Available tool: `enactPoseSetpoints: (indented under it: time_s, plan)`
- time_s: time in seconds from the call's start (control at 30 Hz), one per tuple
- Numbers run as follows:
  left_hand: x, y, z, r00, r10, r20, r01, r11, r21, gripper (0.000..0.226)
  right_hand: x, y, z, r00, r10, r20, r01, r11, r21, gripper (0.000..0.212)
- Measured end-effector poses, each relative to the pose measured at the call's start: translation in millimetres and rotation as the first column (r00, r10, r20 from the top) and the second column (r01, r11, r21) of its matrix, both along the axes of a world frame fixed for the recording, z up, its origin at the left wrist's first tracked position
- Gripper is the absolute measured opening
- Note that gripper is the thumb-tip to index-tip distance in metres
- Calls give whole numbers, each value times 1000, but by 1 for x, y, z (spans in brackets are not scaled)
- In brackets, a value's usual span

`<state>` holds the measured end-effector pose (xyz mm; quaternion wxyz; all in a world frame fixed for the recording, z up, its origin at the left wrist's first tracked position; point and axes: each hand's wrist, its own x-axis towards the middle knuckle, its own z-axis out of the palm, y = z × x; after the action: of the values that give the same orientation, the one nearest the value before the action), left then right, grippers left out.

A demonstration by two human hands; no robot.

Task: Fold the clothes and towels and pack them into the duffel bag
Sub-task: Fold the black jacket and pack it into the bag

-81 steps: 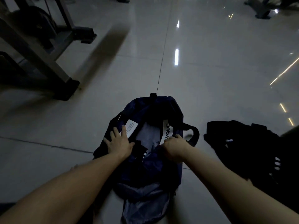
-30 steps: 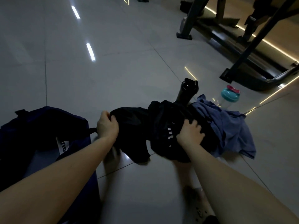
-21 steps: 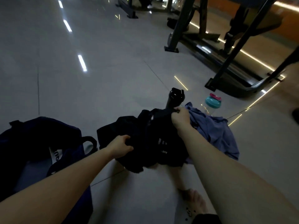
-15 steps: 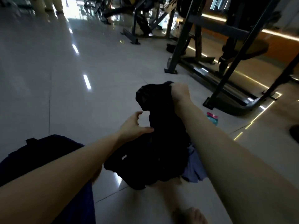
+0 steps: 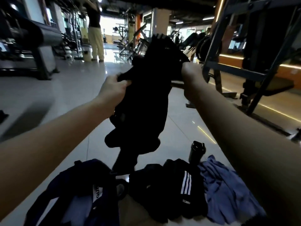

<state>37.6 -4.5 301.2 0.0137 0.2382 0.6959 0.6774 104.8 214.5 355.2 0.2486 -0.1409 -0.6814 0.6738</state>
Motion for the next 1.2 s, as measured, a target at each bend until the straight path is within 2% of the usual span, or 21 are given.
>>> enactPoseSetpoints:
  time_s: [0.07, 0.13, 0.2, 0.3, 0.33, 0.4, 0.43, 0.5, 0.53, 0.57, 0.6, 0.67, 0.7, 0.77, 0.83, 0.9, 0.93, 1.0, 1.07, 1.13, 1.2]
  plan:
    - [-4, -13, -7, 997, 80, -20, -81, 996, -47, 15, -6, -7, -19, 996, -21, 90, 24, 999, -31, 28]
    - [-2, -22, -18, 993, 117, 0, -116, 989, -91, 13, -15, -10, -28, 987, -101, 127, 117, 985, -130, 37]
    - [-2, -28, -25, 991, 130, 13, -128, 985, -114, 12, -20, -11, -34, 976, -151, 159, 173, 976, -132, 45]
    - [-2, -35, -21, 977, 182, -110, -199, 966, -167, 10, -24, -16, -37, 979, -150, 138, 175, 967, -187, 39]
    - [-1, -39, -17, 975, 156, -157, -187, 960, -207, 12, -24, -17, -36, 983, -142, 120, 166, 961, -222, 38]
    - [4, -52, -11, 988, 15, -155, -63, 948, -311, 22, -22, -17, -31, 985, -132, 113, 158, 950, -271, 37]
    - [4, -59, -11, 989, -43, -140, -20, 907, -421, 26, -20, -14, -27, 987, -120, 112, 149, 940, -308, 36]
    - [-2, -72, -19, 987, -52, -149, -69, 707, -703, 22, -14, -5, -22, 989, -116, 95, 145, 897, -419, 32]
    - [-6, -77, -25, 986, -16, -165, -121, 613, -780, 18, -10, 1, -19, 990, -120, 79, 143, 851, -505, 32]
    - [-8, -81, -30, 983, 35, -178, -165, 581, -797, 13, -6, 7, -17, 986, -151, 68, 163, 819, -551, 33]
    - [-9, -82, -34, 982, 88, -168, -186, 615, -766, 12, 0, 10, -17, 985, -162, 56, 165, 814, -557, 33]
    - [-6, -80, -35, 979, 175, -109, -203, 729, -653, 20, 8, 10, -20, 987, -131, 95, 159, 893, -421, 29]
    - [-6, -76, -32, 977, 199, -77, -205, 773, -600, 21, 9, 7, -26, 986, -67, 152, 111, 947, -301, 27]
    - [-6, -65, -24, 977, 210, -14, -188, 837, -514, 19, 11, -5, -41, 942, 99, 320, -96, 995, -25, 19]
    - [-3, -53, -15, 983, 179, 39, -141, 874, -466, 19, 11, -21, -53, 840, 268, 472, -391, 902, 184, 19]
    - [0, -41, -9, 992, 121, 43, -87, 878, -471, 19, 6, -40, -63, 723, 438, 535, -630, 736, 249, 39]
    - [3, -34, -8, 995, 96, 24, -71, 867, -493, 20, 3, -53, -66, 679, 492, 546, -696, 667, 264, 44]
    - [8, -23, -6, 996, 76, -39, -85, 845, -528, 19, -3, -74, -71, 682, 498, 535, -712, 620, 330, 41]
    - [8, -19, -6, 994, 68, -86, -103, 852, -513, 16, -8, -81, -69, 774, 424, 470, -619, 664, 420, 25]
    - [7, -22, -8, 997, 15, -73, -48, 884, -465, 14, -6, -71, -62, 820, 360, 445, -554, 696, 457, 6]
    - [6, -27, -18, 997, -81, -18, 61, 865, -499, 13, -1, -52, -55, 857, 315, 409, -484, 765, 424, 12]
